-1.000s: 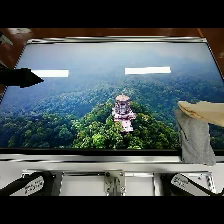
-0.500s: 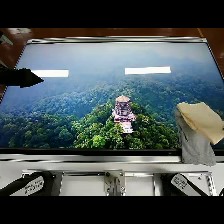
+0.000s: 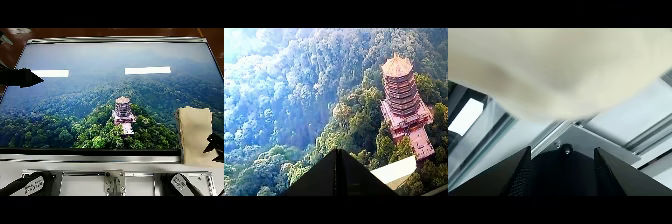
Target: Fold the shirts.
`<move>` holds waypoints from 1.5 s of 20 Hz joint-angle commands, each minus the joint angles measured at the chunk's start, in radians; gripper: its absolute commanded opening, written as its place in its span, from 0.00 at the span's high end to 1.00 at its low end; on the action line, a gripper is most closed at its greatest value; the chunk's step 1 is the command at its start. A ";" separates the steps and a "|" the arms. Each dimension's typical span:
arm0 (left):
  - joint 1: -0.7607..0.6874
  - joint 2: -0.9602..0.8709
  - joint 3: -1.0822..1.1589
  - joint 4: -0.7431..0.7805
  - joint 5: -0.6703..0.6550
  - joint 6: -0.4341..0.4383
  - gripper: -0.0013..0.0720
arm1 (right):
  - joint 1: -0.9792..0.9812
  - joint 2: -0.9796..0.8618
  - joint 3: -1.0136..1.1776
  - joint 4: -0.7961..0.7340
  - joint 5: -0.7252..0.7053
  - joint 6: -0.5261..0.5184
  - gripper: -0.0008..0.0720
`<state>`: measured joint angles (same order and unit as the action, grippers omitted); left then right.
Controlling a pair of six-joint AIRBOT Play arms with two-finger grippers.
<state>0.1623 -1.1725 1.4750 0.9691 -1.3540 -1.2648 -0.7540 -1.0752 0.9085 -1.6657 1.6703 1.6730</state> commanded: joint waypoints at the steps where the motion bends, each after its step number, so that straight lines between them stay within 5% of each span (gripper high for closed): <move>1: -0.001 0.000 0.000 0.000 0.001 0.000 0.94 | 0.000 0.005 -0.032 -0.060 -0.046 -0.004 0.28; 4: -0.002 -0.008 -0.001 0.000 0.001 0.000 0.94 | 0.000 0.005 0.106 -0.125 -0.069 -0.066 0.29; 6: -0.031 -0.025 0.000 0.027 0.000 -0.004 0.94 | 0.009 0.005 0.258 -0.038 -0.148 -0.090 0.29; 10: -0.318 -0.106 0.000 0.550 -0.013 -0.227 0.94 | 0.256 0.014 0.403 0.188 -0.348 -0.144 0.28; 11: -0.392 -0.146 0.000 0.580 -0.037 -0.240 0.74 | 0.356 0.008 0.401 0.193 -0.346 -0.140 0.03; 12: -0.448 -0.185 0.000 0.575 -0.053 -0.246 0.17 | 0.463 -0.014 0.399 0.193 -0.330 -0.127 0.04; 13: -0.499 -0.227 0.000 0.579 -0.053 -0.285 0.03 | 0.552 -0.045 0.399 0.195 -0.309 -0.105 0.04; 18: -0.566 -0.282 0.000 0.613 0.051 -0.444 0.04 | 0.782 -0.200 0.399 0.182 -0.218 -0.043 0.04; 30: -0.555 -0.282 -0.001 0.613 0.018 -0.435 0.04 | 0.869 -0.224 0.399 0.240 -0.223 -0.042 0.04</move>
<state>-0.3923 -1.4536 1.4746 1.5795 -1.3373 -1.7061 0.1085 -1.2968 1.3067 -1.4342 1.4467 1.6302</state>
